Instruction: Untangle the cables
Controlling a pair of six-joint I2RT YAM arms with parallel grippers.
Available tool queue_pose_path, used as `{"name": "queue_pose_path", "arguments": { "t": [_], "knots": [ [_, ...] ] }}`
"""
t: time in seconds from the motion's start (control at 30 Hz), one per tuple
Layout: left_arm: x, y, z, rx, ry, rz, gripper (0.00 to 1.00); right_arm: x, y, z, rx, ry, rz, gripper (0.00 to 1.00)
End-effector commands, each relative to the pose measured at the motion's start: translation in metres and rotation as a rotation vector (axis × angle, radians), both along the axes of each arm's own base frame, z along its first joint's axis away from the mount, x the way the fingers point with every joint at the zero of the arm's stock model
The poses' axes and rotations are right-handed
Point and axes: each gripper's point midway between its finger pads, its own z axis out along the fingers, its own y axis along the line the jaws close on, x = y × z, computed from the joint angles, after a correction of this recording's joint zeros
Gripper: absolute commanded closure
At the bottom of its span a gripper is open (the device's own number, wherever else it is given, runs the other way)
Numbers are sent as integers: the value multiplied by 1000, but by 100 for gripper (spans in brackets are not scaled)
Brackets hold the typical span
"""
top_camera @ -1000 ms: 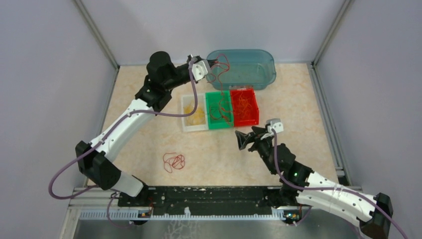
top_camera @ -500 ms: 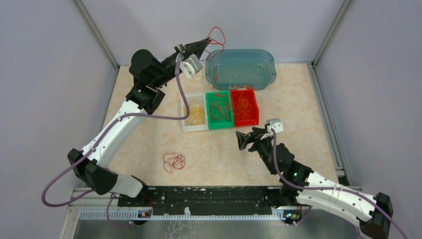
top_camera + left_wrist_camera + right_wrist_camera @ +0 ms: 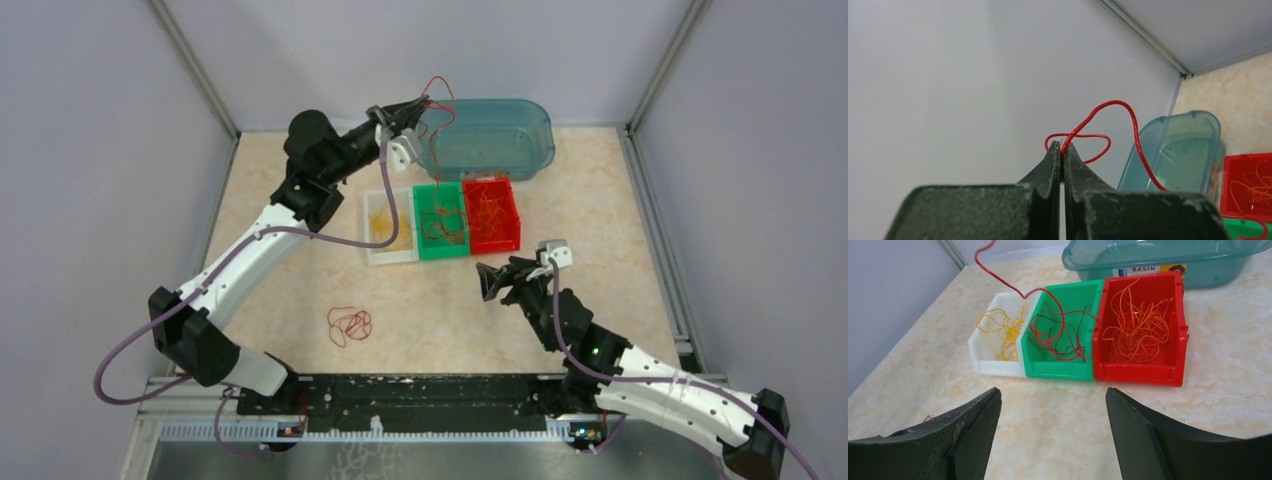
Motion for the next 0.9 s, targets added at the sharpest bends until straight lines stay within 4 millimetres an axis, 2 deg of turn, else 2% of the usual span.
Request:
{"name": "queue_pose_path", "arguments": {
  "t": [0.0, 0.13, 0.2, 0.37, 0.47, 0.6, 0.77, 0.87],
  "knots": [
    [12, -12, -32, 86, -53, 3, 100, 2, -5, 25, 75, -29, -26, 23],
    [25, -21, -60, 149, -58, 2, 100, 1, -7, 28, 87, -31, -31, 24],
    [36, -22, -66, 156, -64, 16, 100, 0, -8, 29, 92, -32, -32, 24],
    [65, -15, -56, 141, -95, 84, 100, -1, -9, 26, 88, -26, -30, 24],
    [74, -13, -61, 150, -93, 92, 100, 0, -9, 26, 87, -26, -31, 25],
    [69, -20, -87, 182, -11, 45, 100, 0, -8, 28, 94, -30, -33, 25],
    [51, -26, -134, 254, 77, -1, 100, 0, -7, 33, 90, -32, -26, 25],
    [33, -30, -170, 334, 201, -73, 100, 0, -7, 35, 89, -28, -24, 25]
  ]
}}
